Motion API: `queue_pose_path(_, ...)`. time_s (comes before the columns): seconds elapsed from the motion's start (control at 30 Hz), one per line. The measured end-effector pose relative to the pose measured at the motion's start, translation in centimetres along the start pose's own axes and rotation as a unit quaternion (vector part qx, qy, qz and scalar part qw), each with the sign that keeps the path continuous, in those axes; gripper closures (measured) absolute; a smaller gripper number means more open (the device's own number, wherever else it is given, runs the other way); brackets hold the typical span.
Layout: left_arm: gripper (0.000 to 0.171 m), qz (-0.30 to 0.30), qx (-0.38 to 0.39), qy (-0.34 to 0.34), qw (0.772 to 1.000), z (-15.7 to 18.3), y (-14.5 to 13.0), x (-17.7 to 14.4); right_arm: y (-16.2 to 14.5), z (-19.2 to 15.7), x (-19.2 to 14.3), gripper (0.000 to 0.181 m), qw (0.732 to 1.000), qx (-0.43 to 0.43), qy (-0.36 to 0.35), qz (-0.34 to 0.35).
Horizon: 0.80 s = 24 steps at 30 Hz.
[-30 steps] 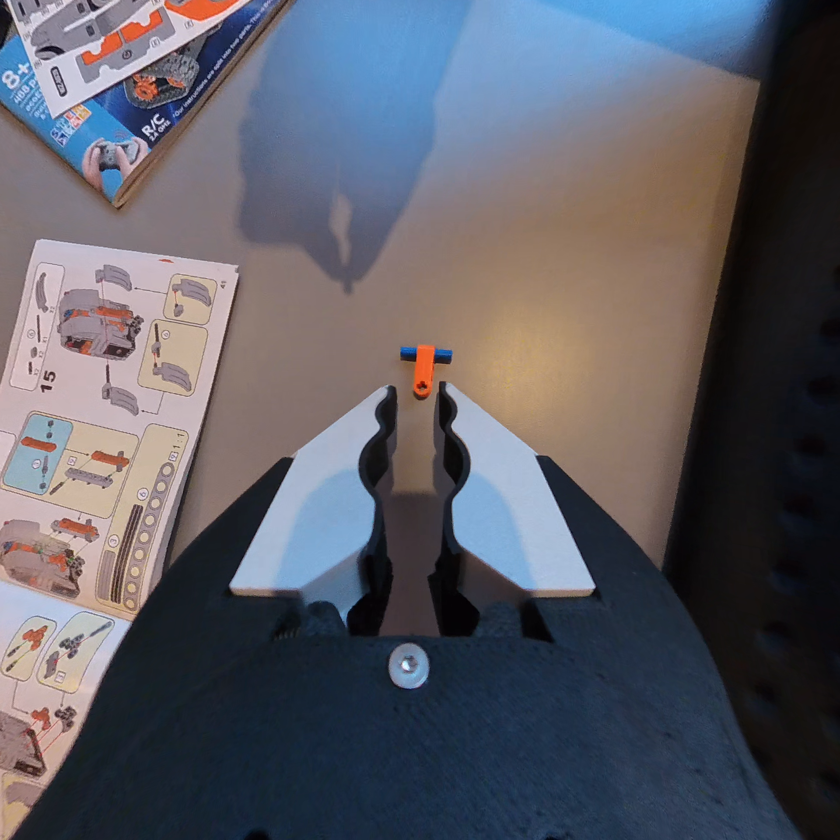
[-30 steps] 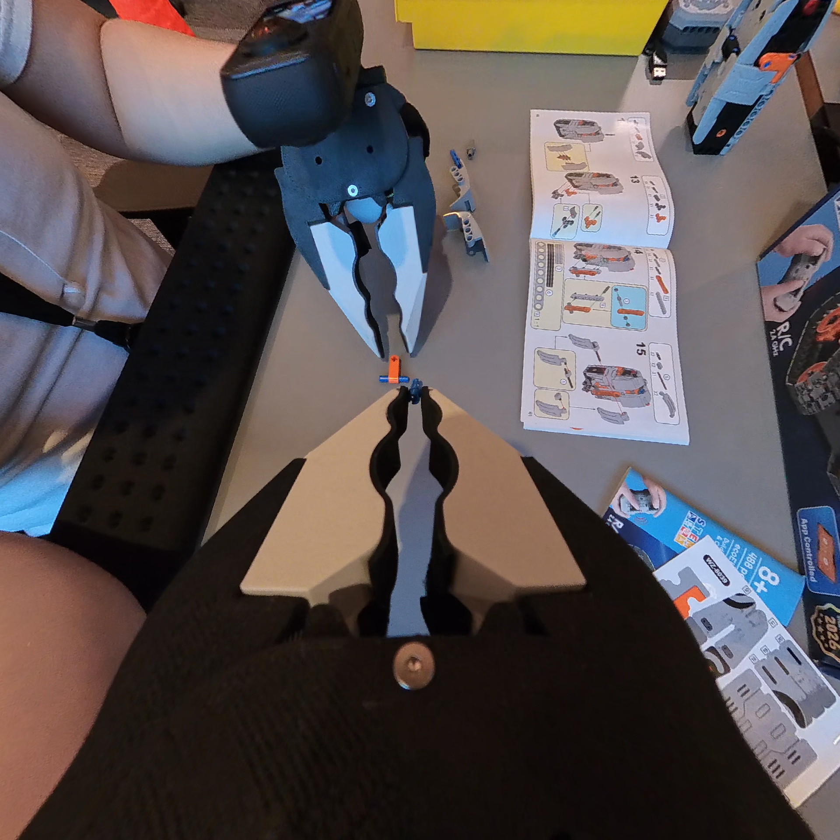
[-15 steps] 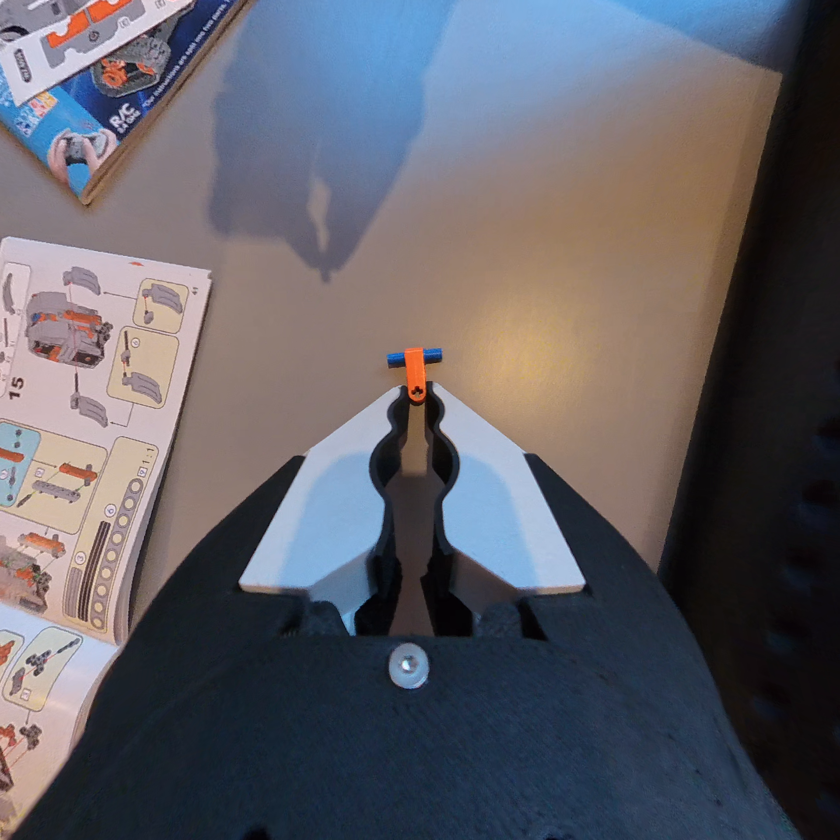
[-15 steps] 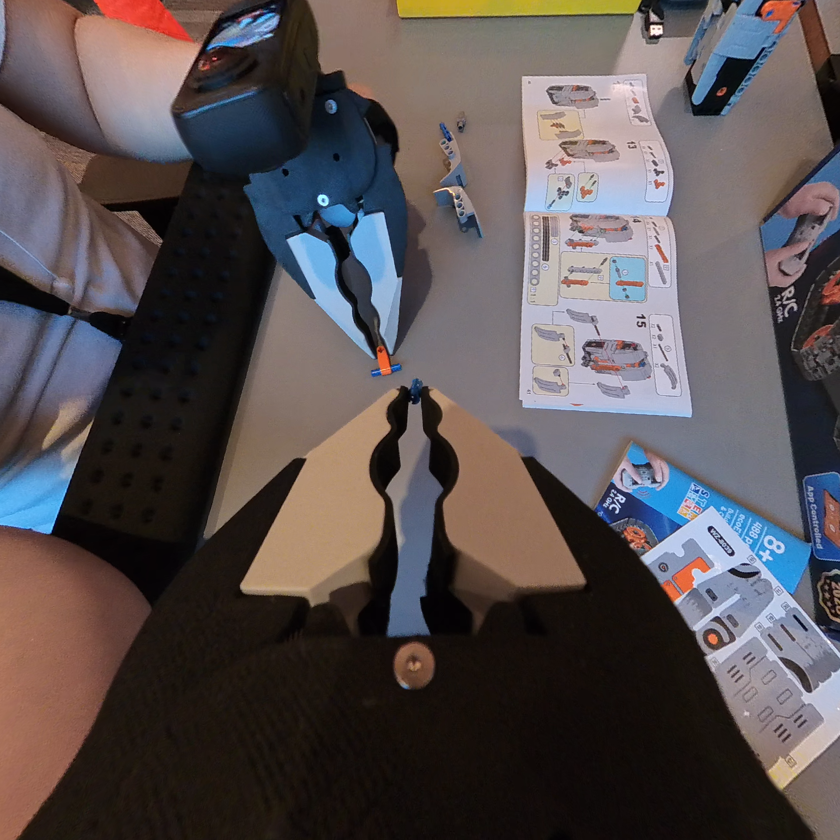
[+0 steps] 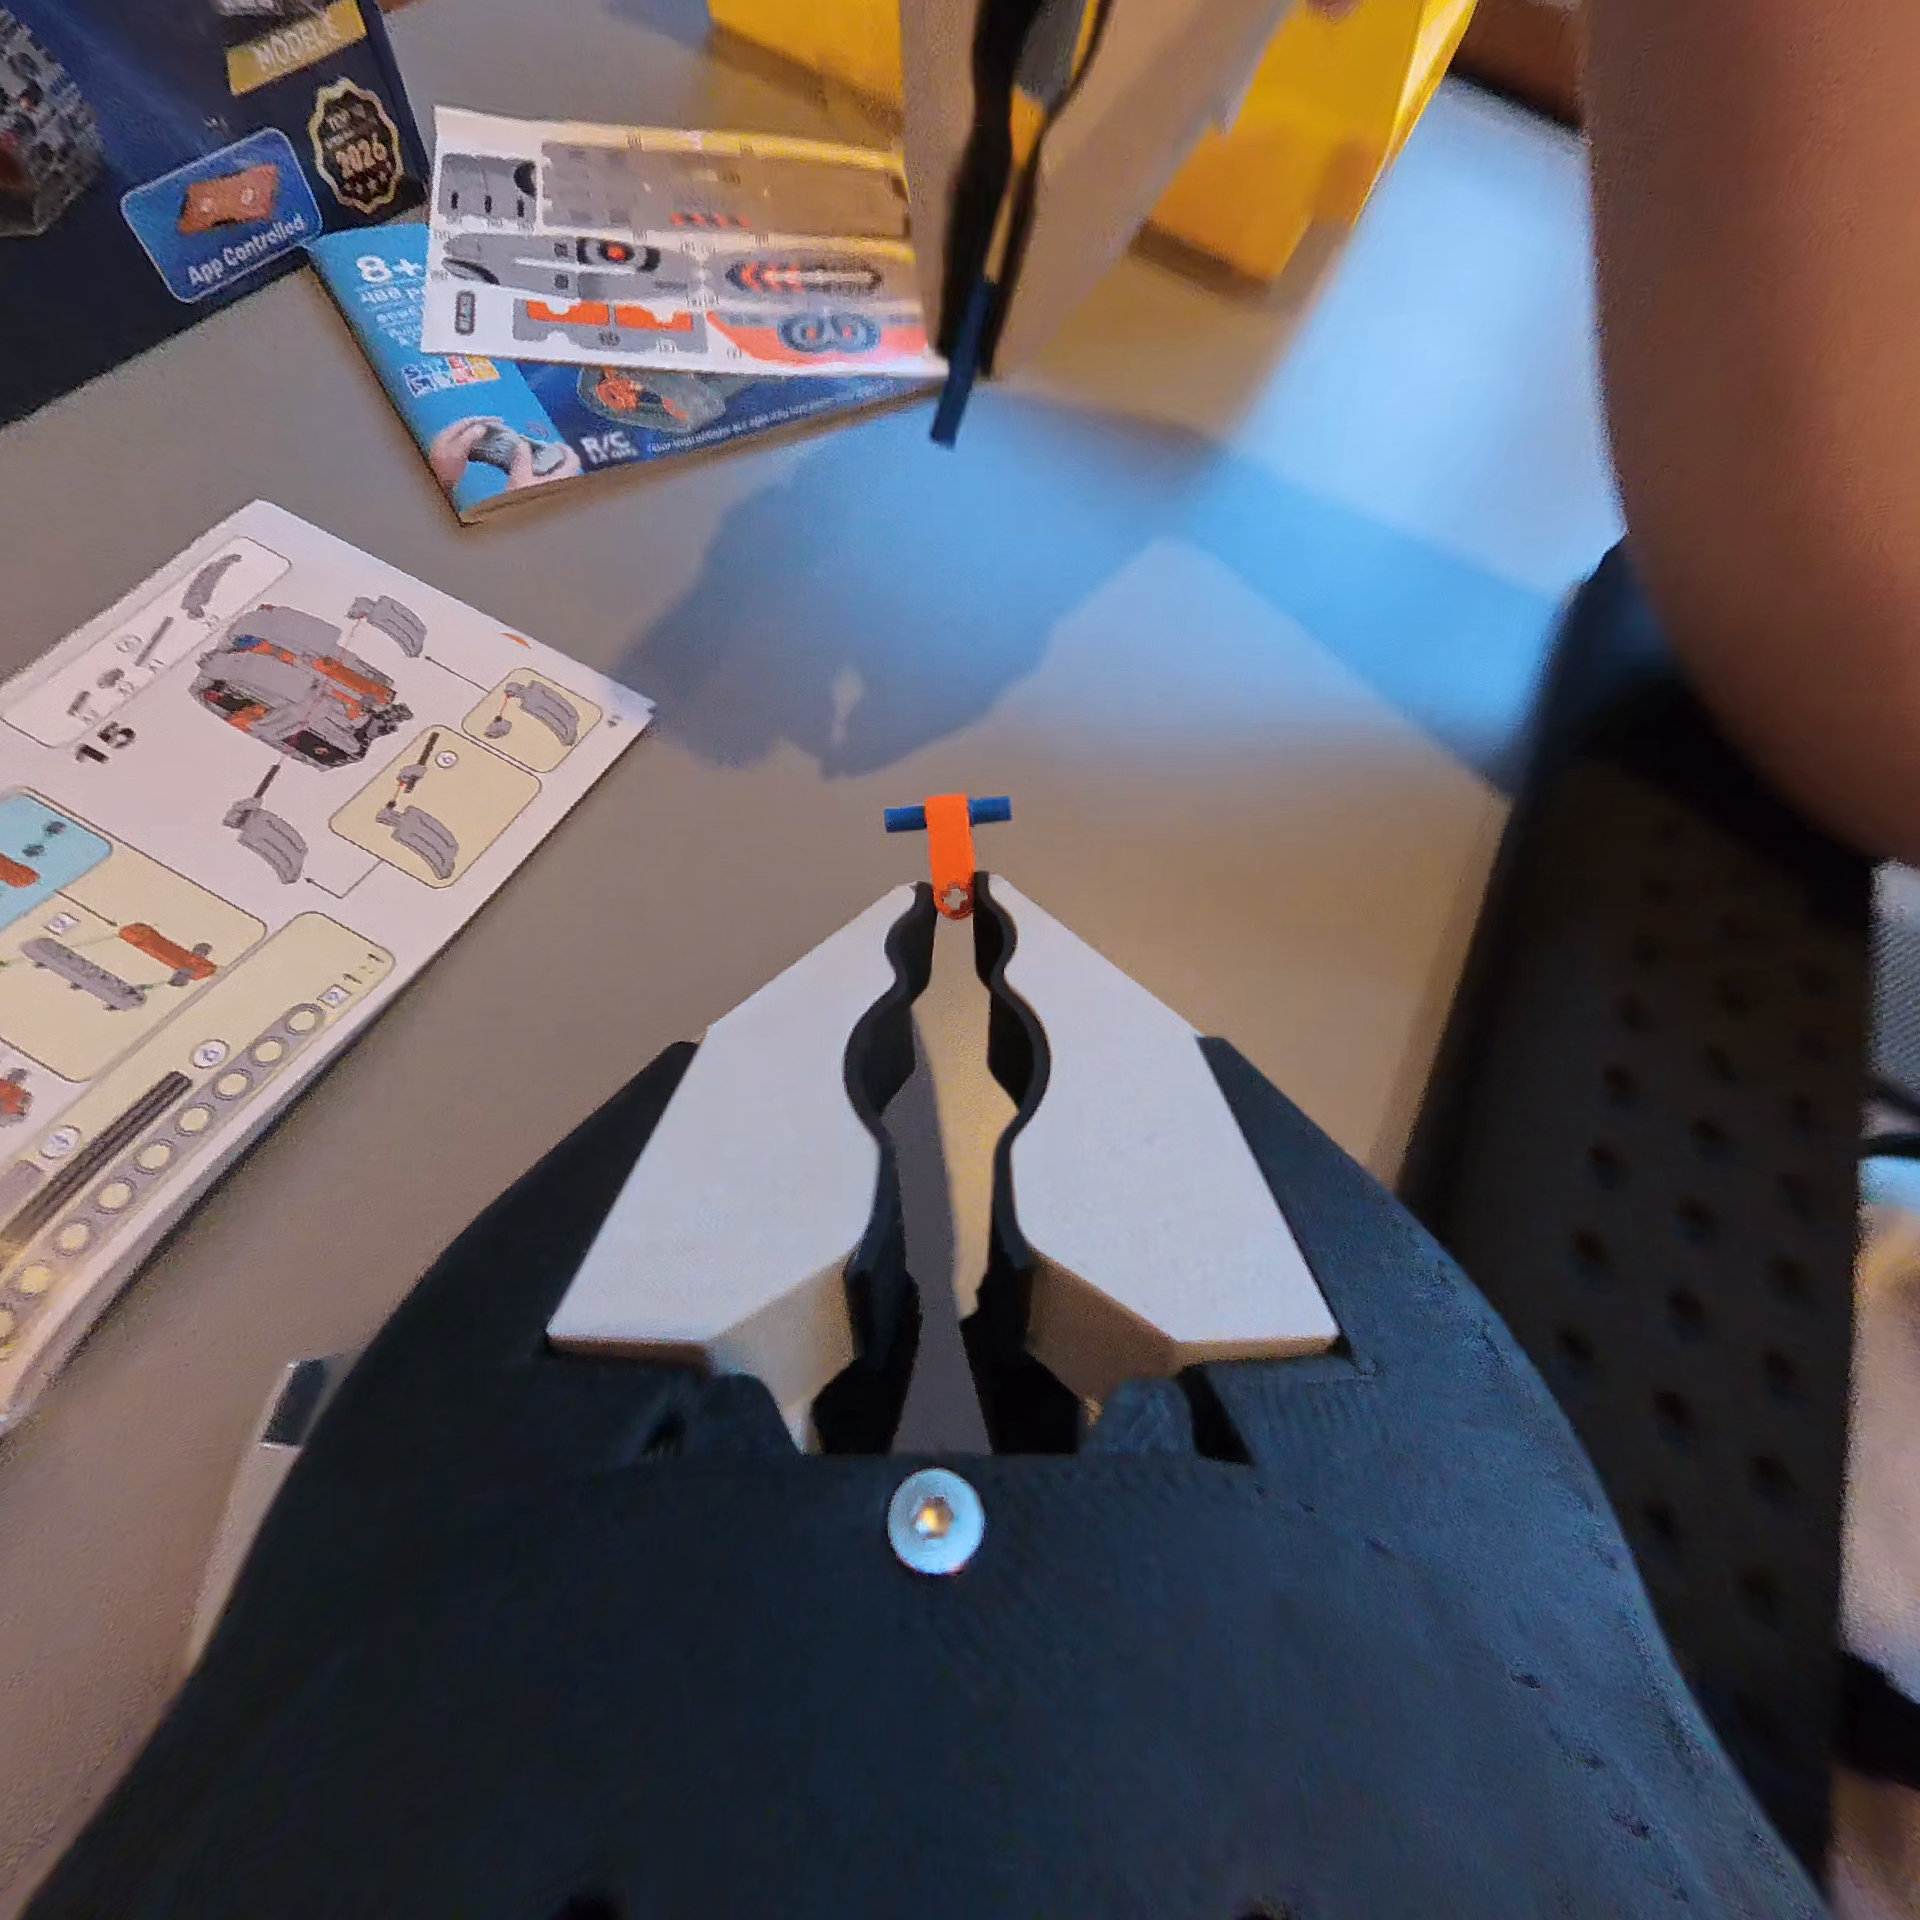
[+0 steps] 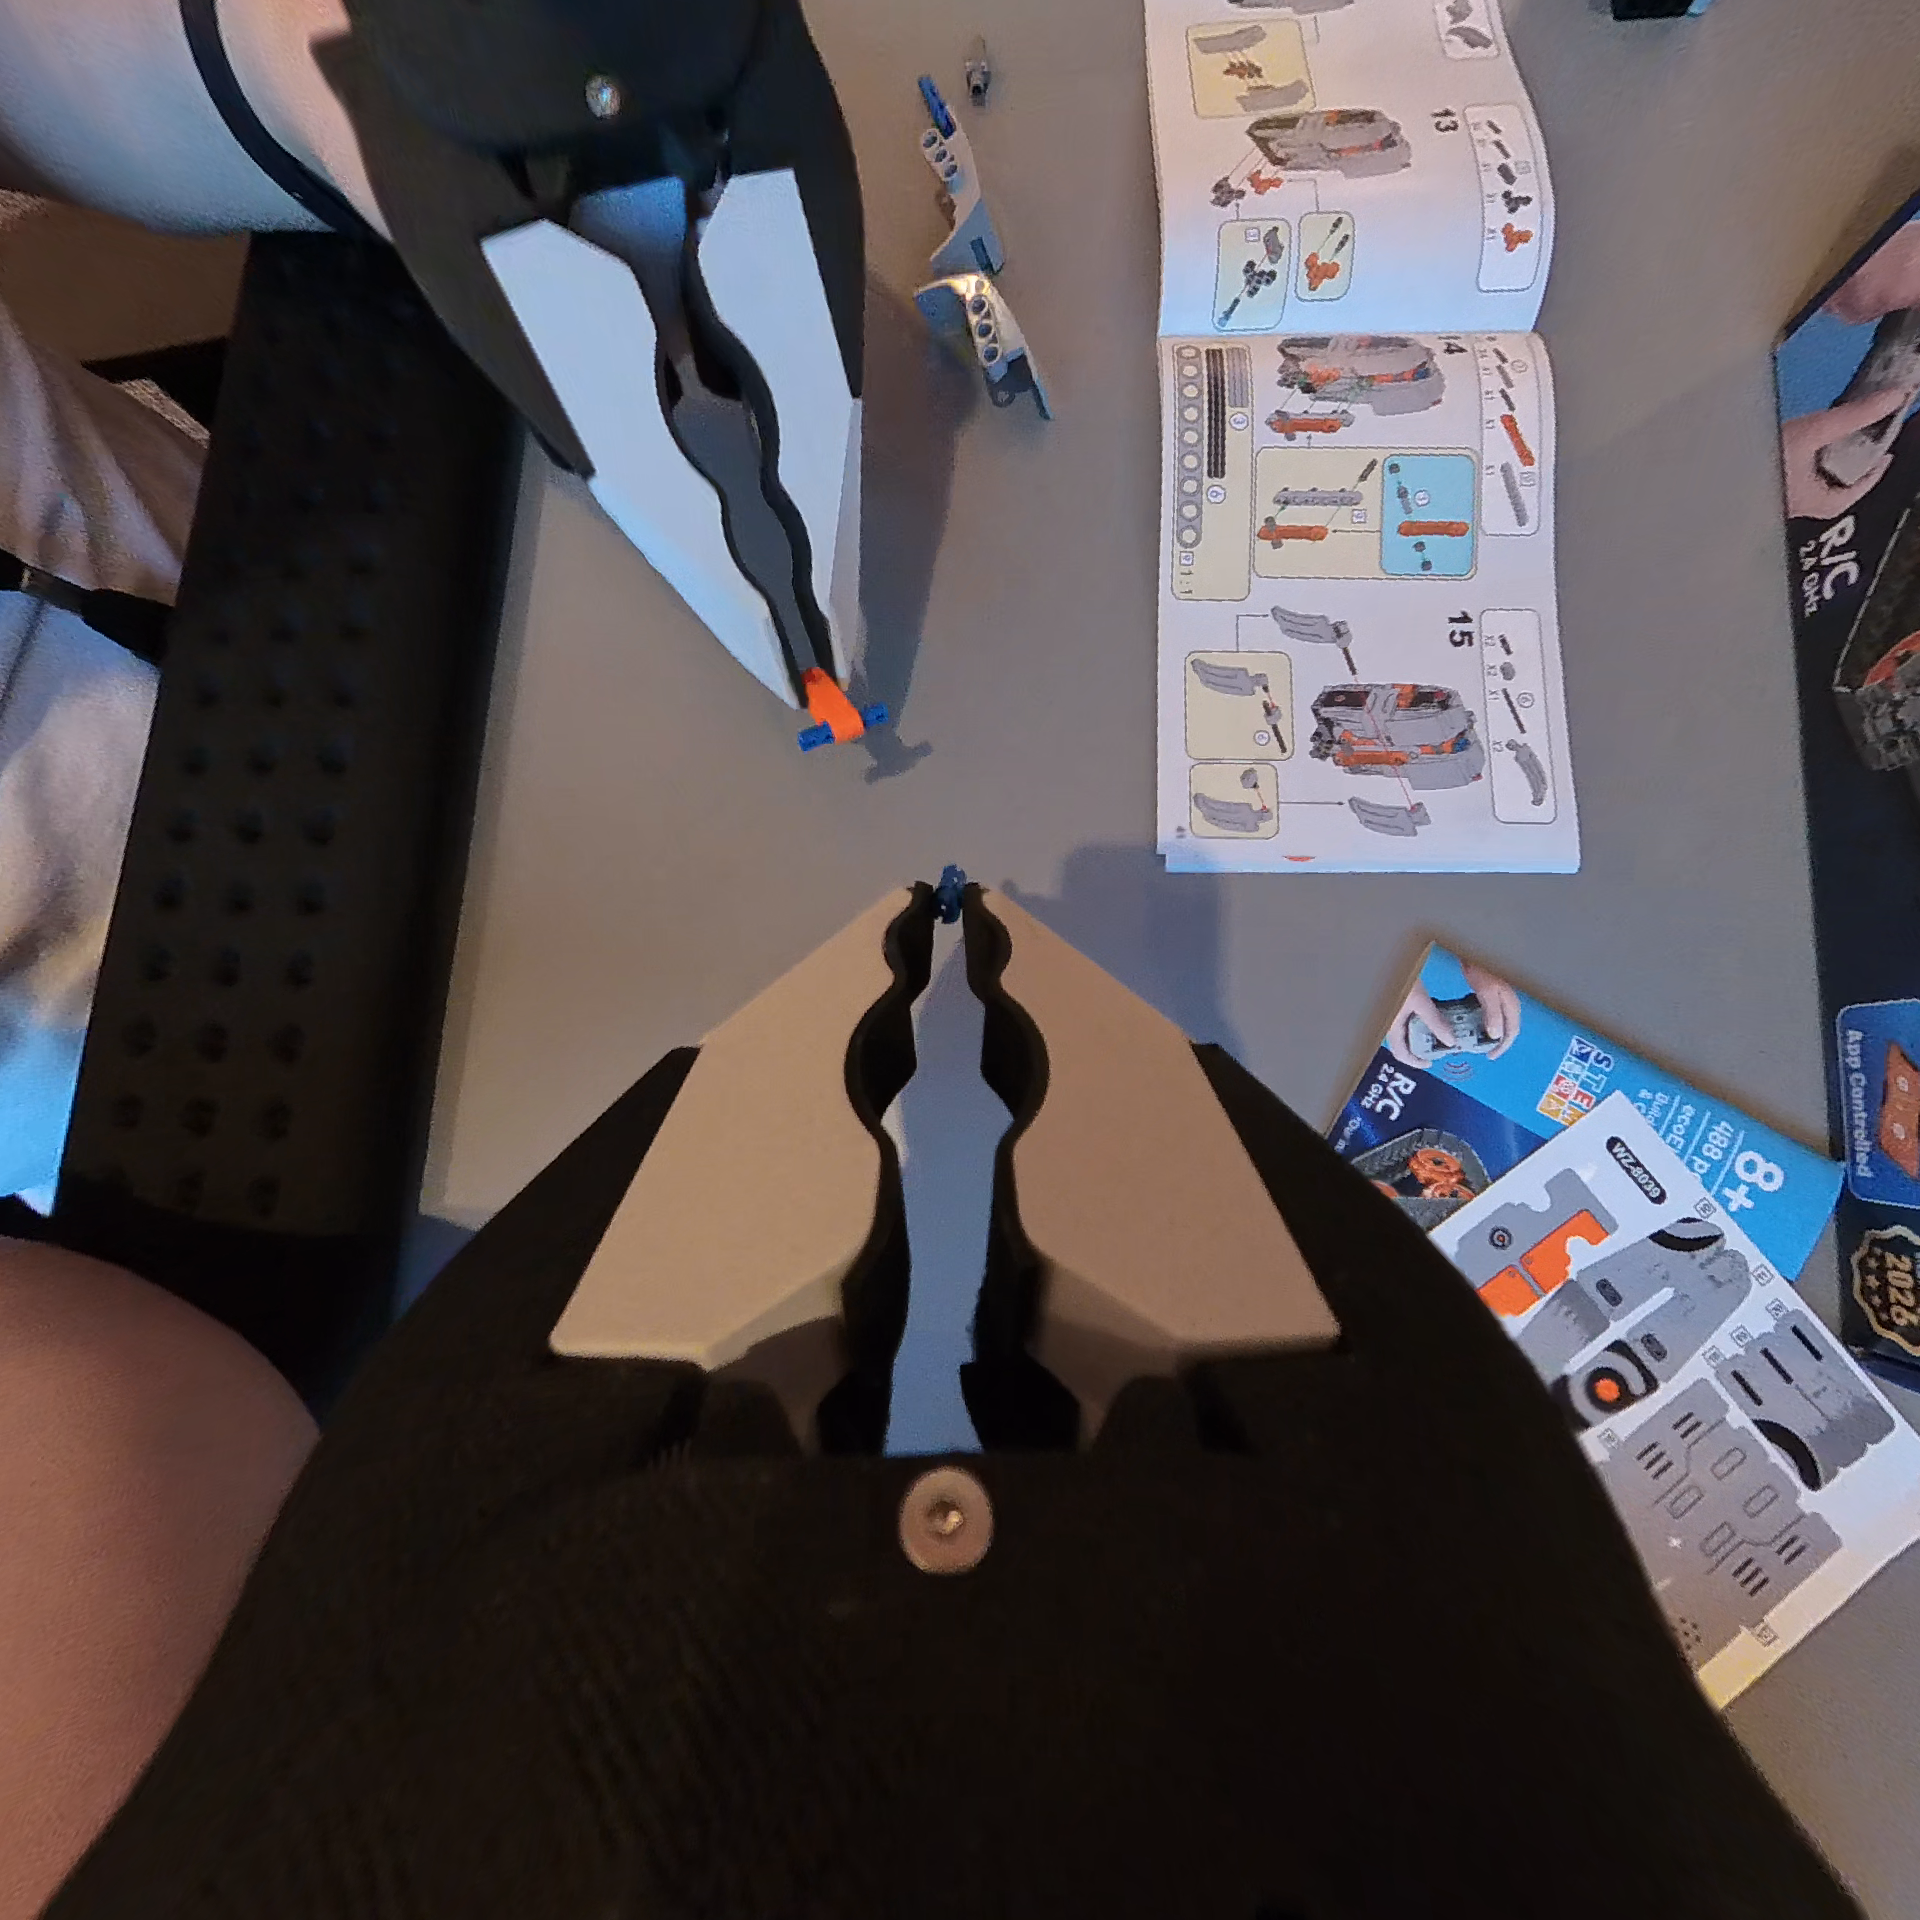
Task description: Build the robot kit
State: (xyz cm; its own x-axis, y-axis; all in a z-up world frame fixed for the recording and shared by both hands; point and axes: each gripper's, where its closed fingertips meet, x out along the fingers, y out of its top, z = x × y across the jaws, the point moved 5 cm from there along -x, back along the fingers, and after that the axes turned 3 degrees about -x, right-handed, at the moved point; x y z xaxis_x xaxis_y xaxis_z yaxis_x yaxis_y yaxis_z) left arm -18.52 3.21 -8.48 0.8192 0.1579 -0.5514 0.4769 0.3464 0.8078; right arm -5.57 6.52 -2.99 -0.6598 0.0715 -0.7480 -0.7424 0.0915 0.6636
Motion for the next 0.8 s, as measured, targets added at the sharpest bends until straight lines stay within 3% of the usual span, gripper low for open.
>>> queue_pose_path(0.03,0.166,0.009,-0.021,-0.011,1.0,-0.2,0.1,-0.2,0.2,0.1,0.1,0.177,1.0,-0.003,-0.004,-0.002)
queue_pose_path(0.2,0.166,0.044,-0.084,-0.047,0.994,-0.4,0.5,-0.9,1.7,0.2,0.4,0.177,0.999,-0.035,-0.034,-0.007)
queue_pose_path(0.5,0.166,0.048,-0.076,-0.028,0.996,-0.4,0.4,-0.5,4.0,-0.6,-0.3,0.177,0.993,-0.087,-0.078,-0.001)
queue_pose_path(0.7,0.167,0.103,-0.131,-0.075,0.983,-0.2,1.4,-0.9,6.4,-0.7,-1.6,0.177,0.987,-0.094,-0.113,0.056)
queue_pose_path(0.8,0.167,0.127,-0.124,-0.063,0.982,-0.3,1.8,-1.4,7.0,-0.2,-2.7,0.177,0.982,-0.086,-0.154,0.071)
